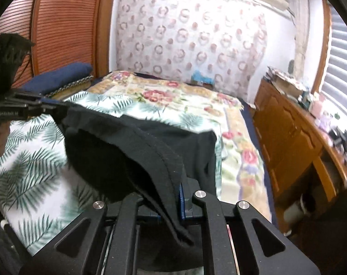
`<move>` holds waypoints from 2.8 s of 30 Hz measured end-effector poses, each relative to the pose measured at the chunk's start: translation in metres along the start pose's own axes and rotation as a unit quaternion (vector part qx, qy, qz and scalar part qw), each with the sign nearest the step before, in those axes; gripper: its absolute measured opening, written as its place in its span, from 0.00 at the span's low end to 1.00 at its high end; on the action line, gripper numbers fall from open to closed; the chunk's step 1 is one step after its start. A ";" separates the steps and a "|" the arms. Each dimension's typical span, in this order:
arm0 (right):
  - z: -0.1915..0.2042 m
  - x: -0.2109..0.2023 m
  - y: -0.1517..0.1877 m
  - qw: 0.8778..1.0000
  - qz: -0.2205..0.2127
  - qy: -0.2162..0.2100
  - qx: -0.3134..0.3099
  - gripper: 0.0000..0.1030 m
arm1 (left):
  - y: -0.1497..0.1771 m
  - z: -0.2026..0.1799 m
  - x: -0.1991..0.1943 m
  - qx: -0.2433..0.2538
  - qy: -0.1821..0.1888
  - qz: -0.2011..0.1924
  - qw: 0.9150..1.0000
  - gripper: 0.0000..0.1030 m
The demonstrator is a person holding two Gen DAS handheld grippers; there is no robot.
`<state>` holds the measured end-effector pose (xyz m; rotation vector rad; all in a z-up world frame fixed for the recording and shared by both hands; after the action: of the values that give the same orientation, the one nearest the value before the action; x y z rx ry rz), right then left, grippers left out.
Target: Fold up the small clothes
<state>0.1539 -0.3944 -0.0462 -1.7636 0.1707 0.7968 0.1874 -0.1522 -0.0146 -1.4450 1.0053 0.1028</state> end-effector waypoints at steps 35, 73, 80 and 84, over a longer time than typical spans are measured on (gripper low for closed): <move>-0.102 0.133 -0.099 0.997 0.050 0.013 0.063 0.56 | -0.021 0.061 0.082 -0.030 -0.019 0.061 0.998 0.36; -0.078 0.144 -0.004 0.976 0.136 -0.103 0.139 0.65 | -0.023 0.076 0.149 -0.067 0.028 0.117 0.991 0.27; -0.074 0.139 -0.005 0.977 0.126 -0.116 0.125 0.23 | -0.032 0.068 0.126 -0.061 0.051 0.085 0.993 0.08; -0.075 0.121 -0.015 0.984 0.097 -0.097 0.115 0.13 | -0.048 0.052 0.091 -0.048 0.070 0.038 0.996 0.08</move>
<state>0.2849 -0.4230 -0.0960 -1.4569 0.2953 1.0412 0.2983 -0.1633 -0.0439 -1.5186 1.1838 0.1075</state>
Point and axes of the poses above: each gripper's, at about its wrist camera, not at the fingertips, and x roughly the way its jaws point, z to its left, y to its underside, the point moved 3 cm from there along x, roughly the way its jaws point, and after that the axes turned 3 degrees about -y, right-handed, at the moved point
